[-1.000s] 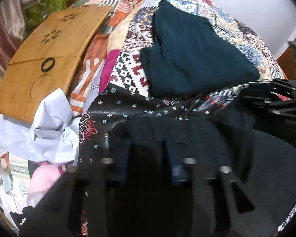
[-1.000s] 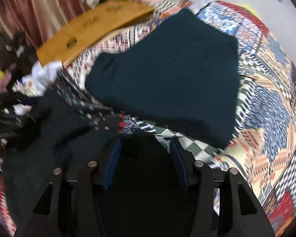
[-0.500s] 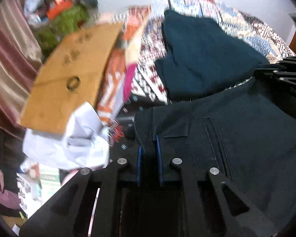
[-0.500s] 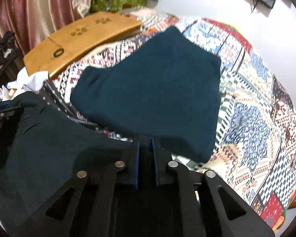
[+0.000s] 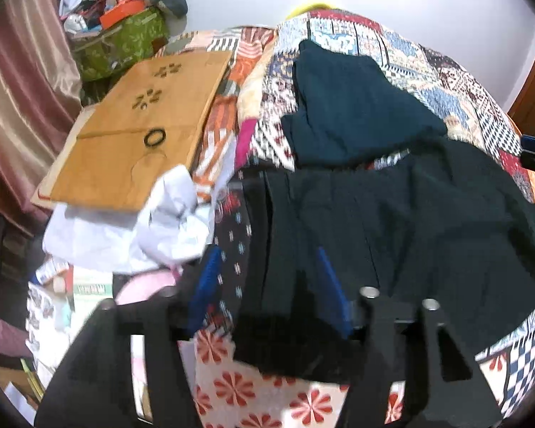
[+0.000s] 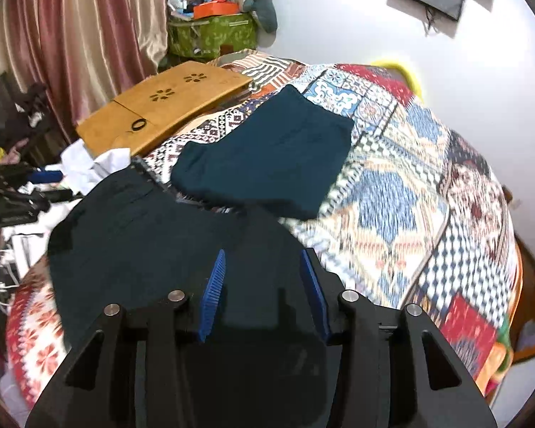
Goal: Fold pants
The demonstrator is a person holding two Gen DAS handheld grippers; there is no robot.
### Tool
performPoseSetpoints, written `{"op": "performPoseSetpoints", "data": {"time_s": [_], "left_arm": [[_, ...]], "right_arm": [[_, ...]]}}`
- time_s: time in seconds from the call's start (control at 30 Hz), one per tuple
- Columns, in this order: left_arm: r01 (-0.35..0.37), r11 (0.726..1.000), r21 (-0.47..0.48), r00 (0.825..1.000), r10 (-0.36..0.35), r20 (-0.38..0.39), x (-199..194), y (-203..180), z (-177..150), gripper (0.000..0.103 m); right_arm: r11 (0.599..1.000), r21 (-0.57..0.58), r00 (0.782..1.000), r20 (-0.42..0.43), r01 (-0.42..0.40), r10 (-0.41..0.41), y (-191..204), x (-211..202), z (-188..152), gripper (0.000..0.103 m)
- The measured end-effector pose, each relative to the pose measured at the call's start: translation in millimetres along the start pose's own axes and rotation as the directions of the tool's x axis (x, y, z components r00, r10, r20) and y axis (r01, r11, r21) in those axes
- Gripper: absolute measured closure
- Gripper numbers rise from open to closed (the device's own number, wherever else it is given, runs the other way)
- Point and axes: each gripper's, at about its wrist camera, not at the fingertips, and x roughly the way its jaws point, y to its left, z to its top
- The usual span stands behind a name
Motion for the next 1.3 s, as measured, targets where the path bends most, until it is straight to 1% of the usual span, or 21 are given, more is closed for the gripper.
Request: {"op": "performPoseSetpoints", "data": {"time_s": [0.07,0.1,0.17,0.2,0.23,0.27,0.3,0.33,0.43,0.53,0.57,0.63,0.77,0.87,1.0,1.1,1.17,1.2,1.23,1.27,1.3], "left_arm": [[-0.001,1.000,0.002,0.999,0.001,-0.044,8.8,-4.4,-16.3,0.041],[-0.015,1.000,0.013,0.997,0.016,-0.070,15.1,-7.7,-24.4,0.041],[-0.094,0.993,0.066,0.987,0.101,-0.127,35.1,-16.2,-45.0,0.041],[-0.109,0.991,0.081,0.983,0.120,-0.140,40.9,-18.0,-50.7,0.040],[-0.117,0.988,0.100,0.980,0.131,-0.147,46.5,-19.9,-59.8,0.036],[-0.121,0.987,0.103,0.982,0.134,-0.132,48.4,-20.5,-70.1,0.031],[-0.128,0.986,0.102,0.983,0.140,-0.118,48.0,-20.3,-76.4,0.029],[-0.130,0.987,0.098,0.983,0.141,-0.116,47.6,-19.5,-80.0,0.027],[-0.116,0.991,0.072,0.984,0.124,-0.130,46.1,-15.2,-84.9,0.027],[-0.113,0.992,0.055,0.980,0.120,-0.161,41.0,-11.3,-76.1,0.027],[-0.120,0.991,0.054,0.979,0.128,-0.159,34.7,-11.4,-71.0,0.028],[-0.118,0.992,0.049,0.984,0.123,-0.128,21.6,-13.4,-62.9,0.028],[-0.031,0.999,0.019,0.999,0.032,-0.038,-10.1,-28.2,-37.8,0.028],[0.019,0.999,0.037,1.000,-0.019,0.007,-19.7,-51.7,-9.9,0.028],[0.077,0.993,0.084,0.996,-0.080,0.039,-16.2,-93.1,28.2,0.028],[0.137,0.986,0.097,0.990,-0.139,0.021,3.3,-125.9,52.1,0.027],[0.163,0.981,0.106,0.987,-0.162,-0.018,21.6,-149.0,59.8,0.027],[0.176,0.978,0.115,0.984,-0.173,-0.040,29.5,-158.5,59.9,0.027],[0.185,0.974,0.135,0.981,-0.175,-0.079,42.1,-171.8,57.2,0.027],[0.182,0.971,0.154,0.979,-0.164,-0.120,52.2,-182.7,51.5,0.027],[0.175,0.972,0.159,0.979,-0.153,-0.137,56.8,-190.2,47.6,0.027]], "right_arm": [[1.000,0.014,1.000,0.003,-0.011,0.011,1.2,-6.4,-16.4,0.056],[1.000,0.023,1.000,-0.001,-0.020,0.020,2.4,-7.3,-23.1,0.053],[0.998,0.051,0.998,-0.032,-0.047,0.049,4.7,-2.8,-39.2,0.051],[0.996,0.062,0.996,-0.058,-0.064,0.067,8.3,2.3,-48.9,0.051],[0.995,0.069,0.992,-0.091,-0.079,0.085,12.2,9.0,-60.5,0.051],[0.994,0.072,0.988,-0.118,-0.087,0.095,14.3,12.6,-69.4,0.051],[0.992,0.082,0.988,-0.118,-0.095,0.104,17.5,14.9,-81.0,0.051],[0.992,0.095,0.994,-0.060,-0.086,0.092,19.4,8.9,-90.6,0.051],[0.988,0.113,0.993,-0.048,-0.103,0.109,24.4,-1.3,-101.6,0.049],[0.985,0.132,0.992,-0.041,-0.111,0.117,21.4,-7.0,-106.2,0.049],[0.983,0.143,0.992,-0.041,-0.114,0.121,19.5,-9.2,-108.7,0.049],[0.978,0.178,0.992,-0.037,-0.112,0.120,11.1,-16.2,-113.5,0.049],[0.969,0.233,0.997,-0.005,-0.079,0.082,-6.9,-35.9,-126.3,0.049],[0.961,0.275,1.000,0.012,-0.023,0.021,-22.9,-49.8,-136.9,0.049],[0.936,0.353,0.999,0.027,0.019,-0.030,-40.8,-66.2,-154.9,0.049],[0.914,0.400,0.997,0.022,0.060,-0.075,-53.7,-77.3,-172.4,0.049],[0.894,0.437,0.993,0.007,0.100,-0.114,-63.8,-85.1,-188.1,0.049],[0.886,0.449,0.992,0.001,0.113,-0.126,-67.2,-88.3,-193.3,0.049],[0.877,0.464,0.990,-0.007,0.126,-0.139,-71.0,-91.2,-199.6,0.049],[0.863,0.485,0.988,-0.019,0.144,-0.154,-76.1,-94.6,-208.4,0.049],[0.851,0.501,0.986,-0.027,0.156,-0.165,-80.2,-97.7,-215.1,0.048]]}}
